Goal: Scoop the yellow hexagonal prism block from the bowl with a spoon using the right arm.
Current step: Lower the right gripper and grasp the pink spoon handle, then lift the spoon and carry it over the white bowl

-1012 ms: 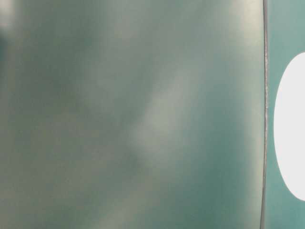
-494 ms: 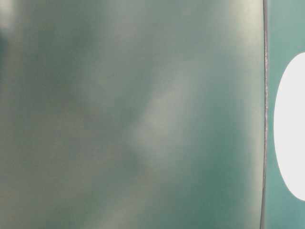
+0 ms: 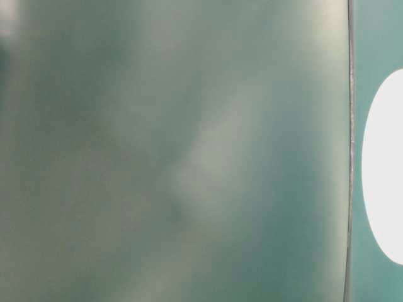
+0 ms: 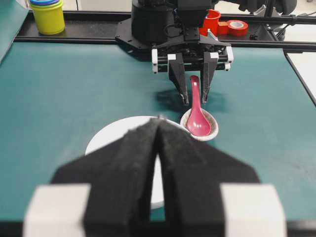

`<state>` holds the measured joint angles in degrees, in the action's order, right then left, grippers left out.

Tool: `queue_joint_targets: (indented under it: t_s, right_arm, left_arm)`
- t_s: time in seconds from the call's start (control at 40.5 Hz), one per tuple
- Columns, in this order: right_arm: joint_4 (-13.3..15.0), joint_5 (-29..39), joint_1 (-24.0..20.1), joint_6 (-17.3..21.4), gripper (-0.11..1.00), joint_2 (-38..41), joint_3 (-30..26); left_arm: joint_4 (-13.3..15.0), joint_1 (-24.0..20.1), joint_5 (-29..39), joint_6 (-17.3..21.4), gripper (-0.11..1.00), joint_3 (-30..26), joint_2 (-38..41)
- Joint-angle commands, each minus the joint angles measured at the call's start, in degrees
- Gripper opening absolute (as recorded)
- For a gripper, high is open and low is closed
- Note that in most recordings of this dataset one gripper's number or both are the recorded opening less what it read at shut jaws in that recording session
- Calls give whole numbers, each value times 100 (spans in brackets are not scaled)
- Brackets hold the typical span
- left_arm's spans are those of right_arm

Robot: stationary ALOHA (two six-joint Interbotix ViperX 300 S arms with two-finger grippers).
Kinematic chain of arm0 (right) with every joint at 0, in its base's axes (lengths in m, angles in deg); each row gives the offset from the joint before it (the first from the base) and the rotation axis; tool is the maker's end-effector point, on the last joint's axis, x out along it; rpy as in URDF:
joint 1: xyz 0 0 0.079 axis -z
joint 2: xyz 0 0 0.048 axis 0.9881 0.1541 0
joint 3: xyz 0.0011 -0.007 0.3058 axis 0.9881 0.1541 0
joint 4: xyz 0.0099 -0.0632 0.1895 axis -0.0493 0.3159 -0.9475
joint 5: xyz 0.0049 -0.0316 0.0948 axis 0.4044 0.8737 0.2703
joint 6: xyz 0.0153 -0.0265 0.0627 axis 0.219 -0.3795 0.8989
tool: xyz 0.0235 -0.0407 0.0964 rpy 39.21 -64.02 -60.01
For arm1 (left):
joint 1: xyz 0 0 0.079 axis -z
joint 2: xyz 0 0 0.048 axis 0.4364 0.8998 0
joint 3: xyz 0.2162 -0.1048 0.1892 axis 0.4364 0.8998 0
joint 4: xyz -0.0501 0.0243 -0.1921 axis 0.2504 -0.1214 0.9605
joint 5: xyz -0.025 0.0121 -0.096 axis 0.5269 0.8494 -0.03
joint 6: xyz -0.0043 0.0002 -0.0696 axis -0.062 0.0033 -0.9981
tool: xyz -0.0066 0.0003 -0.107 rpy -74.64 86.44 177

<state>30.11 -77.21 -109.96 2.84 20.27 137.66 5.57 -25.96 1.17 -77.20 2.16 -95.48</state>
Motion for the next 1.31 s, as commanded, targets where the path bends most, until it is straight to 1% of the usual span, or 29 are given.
queue_joint_targets:
  t_s: [0.0, 0.271, 0.395, 0.543, 0.666, 0.716, 0.913, 1.061, 1.135, 1.283]
  right_arm:
    - [-9, -18, -26, -9, 47, -44, -35]
    - [-9, -18, -26, -9, 46, -44, -53]
    - [-18, -18, -26, -9, 43, -44, -62]
    - [-9, -44, -18, -9, 37, -44, -70]
    - [-9, -53, -26, -9, 25, -97, -79]
    - [-9, -62, -26, -9, 24, -141, -79]
    - [-9, 9, -18, -44, 24, -554, -44]
    - [-9, 158, 35, -185, 24, -958, -26]
    - [-9, 316, 88, -255, 24, -1178, -26]
    - [-9, 870, 272, -431, 24, -1705, -53]
  left_arm:
    - [-18, -9, -53, -9, -1, -123, 44]
    - [-18, -9, -53, -9, -1, -123, 44]
    - [-18, -9, -53, -9, -1, -123, 44]
    - [-18, -9, -53, -9, -1, -123, 44]
    - [-18, 0, -44, 0, -1, -123, 44]
    - [-18, -9, -35, 9, -1, -123, 44]
    - [-18, -9, -26, 70, -1, -123, 44]
    - [-26, -9, -35, 88, -1, -123, 44]
    - [-35, -9, -44, 97, -1, -123, 44]
    - [-35, -9, -44, 105, -1, -123, 44]
